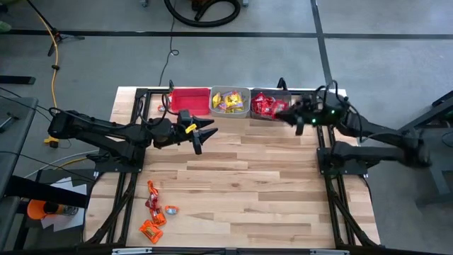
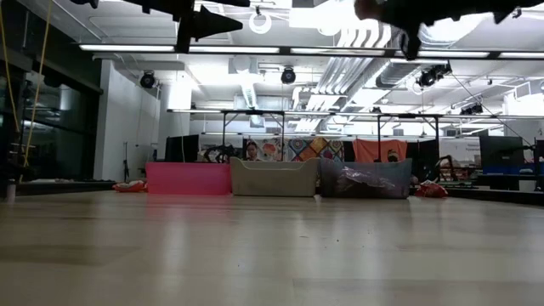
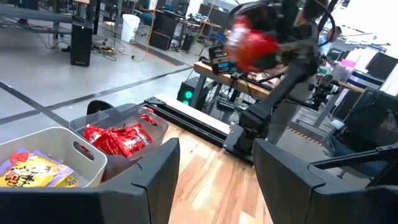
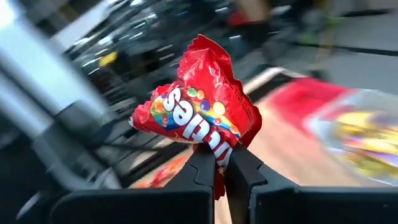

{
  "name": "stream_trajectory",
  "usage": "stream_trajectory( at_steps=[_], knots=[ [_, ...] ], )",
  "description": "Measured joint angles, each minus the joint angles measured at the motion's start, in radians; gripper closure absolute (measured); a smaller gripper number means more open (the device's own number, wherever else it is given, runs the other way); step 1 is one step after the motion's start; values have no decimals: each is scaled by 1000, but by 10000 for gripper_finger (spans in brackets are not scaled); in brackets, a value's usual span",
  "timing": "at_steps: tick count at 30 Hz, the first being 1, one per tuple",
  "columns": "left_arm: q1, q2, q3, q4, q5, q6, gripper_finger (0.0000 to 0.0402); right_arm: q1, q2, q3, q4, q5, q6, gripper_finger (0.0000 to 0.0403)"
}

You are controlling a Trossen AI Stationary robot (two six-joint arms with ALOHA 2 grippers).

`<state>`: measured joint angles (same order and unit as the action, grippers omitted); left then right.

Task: Sort candy
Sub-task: Put the red candy into the black bin

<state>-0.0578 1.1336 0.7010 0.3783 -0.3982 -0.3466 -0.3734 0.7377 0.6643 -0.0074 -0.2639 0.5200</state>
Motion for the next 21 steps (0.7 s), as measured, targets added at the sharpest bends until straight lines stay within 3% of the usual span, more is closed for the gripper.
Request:
stream_trajectory(
  at_steps=[4,8,19,21],
  knots=[
    [0,0,0,1,47,0,211,182,102,0,113,2,-83,400],
    [0,0,0,0,81,-1,211,290,208,0,158,2,-128,400],
    [0,0,0,0,82,-2,211,304,264,6,177,41,-98,400],
    [0,0,0,2,82,-13,211,284,264,31,175,92,-76,400]
  ],
)
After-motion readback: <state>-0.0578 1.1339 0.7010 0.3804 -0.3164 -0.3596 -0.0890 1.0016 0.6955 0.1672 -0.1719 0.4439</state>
